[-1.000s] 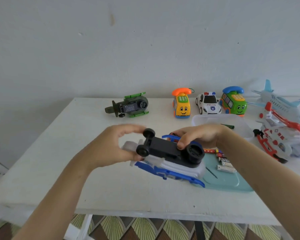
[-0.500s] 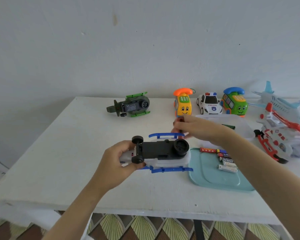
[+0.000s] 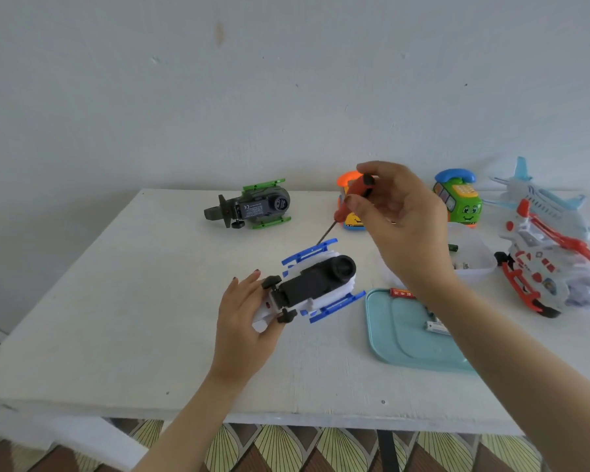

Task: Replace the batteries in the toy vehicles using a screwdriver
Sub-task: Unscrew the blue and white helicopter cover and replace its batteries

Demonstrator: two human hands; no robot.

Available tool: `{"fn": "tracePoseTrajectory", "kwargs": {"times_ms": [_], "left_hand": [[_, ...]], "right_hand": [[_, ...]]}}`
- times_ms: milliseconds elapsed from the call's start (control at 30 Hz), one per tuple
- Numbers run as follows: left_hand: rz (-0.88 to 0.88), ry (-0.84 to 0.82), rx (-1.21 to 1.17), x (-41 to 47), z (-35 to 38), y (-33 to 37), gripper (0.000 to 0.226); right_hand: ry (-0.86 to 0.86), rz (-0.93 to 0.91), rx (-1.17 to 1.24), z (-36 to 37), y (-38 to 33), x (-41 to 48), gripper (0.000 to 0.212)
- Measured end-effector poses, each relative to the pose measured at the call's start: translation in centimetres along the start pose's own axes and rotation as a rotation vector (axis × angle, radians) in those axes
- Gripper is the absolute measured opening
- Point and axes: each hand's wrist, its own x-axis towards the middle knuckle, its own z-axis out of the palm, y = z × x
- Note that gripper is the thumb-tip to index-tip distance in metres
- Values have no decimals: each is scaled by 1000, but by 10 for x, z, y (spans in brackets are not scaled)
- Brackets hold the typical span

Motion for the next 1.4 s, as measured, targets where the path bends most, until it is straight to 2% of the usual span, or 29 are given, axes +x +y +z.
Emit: {"fn": "tracePoseTrajectory", "kwargs": {"times_ms": [133, 333, 467, 1400], "left_hand": [[-13, 42, 30, 8, 7, 1, 44], [-37, 52, 61, 16, 20, -5, 35], [-73, 61, 62, 17, 23, -10, 38], [-75, 45, 33, 18, 22, -8, 38]], "right_hand": [[-16, -28, 101, 7, -8, -8, 23], [-121, -51, 53, 17, -11, -19, 23], [-146, -63, -25, 22, -8, -24, 24], [-107, -120, -101, 28, -2, -25, 23]]}}
